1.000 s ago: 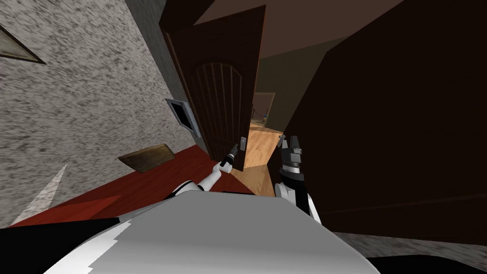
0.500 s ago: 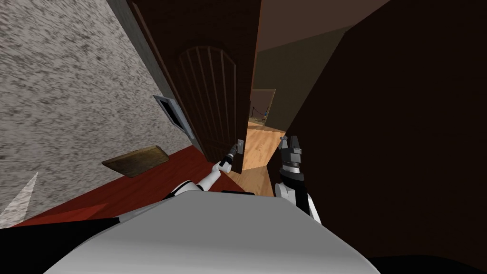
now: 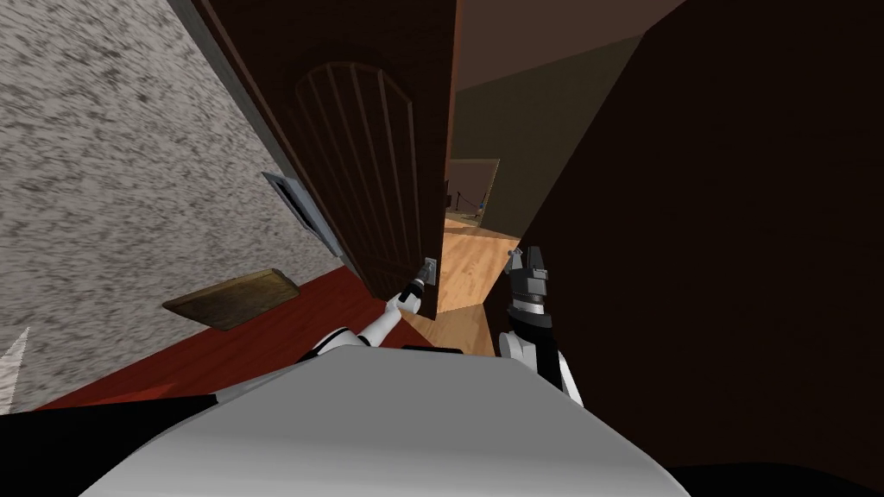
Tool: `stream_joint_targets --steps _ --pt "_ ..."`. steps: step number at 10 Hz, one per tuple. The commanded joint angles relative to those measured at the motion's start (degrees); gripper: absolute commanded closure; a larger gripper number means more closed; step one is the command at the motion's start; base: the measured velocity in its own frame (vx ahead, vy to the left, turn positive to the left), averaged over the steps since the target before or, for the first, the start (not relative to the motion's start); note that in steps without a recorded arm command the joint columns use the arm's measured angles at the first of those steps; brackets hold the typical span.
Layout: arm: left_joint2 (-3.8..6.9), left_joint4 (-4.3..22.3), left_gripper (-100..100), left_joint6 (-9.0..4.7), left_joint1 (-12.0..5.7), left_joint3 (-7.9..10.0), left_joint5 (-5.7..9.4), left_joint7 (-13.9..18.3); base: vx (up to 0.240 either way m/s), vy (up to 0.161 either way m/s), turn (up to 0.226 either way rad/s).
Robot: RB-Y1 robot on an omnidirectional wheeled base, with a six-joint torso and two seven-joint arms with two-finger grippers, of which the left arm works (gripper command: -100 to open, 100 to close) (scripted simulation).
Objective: Push the door open
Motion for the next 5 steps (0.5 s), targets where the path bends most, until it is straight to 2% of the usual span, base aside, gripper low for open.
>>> stream_joint_targets --steps 1,5 --pt "0.02 0.0 100 0.02 0.05 0.0 0.0 0.0 -0.024 0.012 -0.009" --pt "0.02 0.0 100 0.02 0.05 0.0 0.0 0.0 -0.012 0.005 0.0"
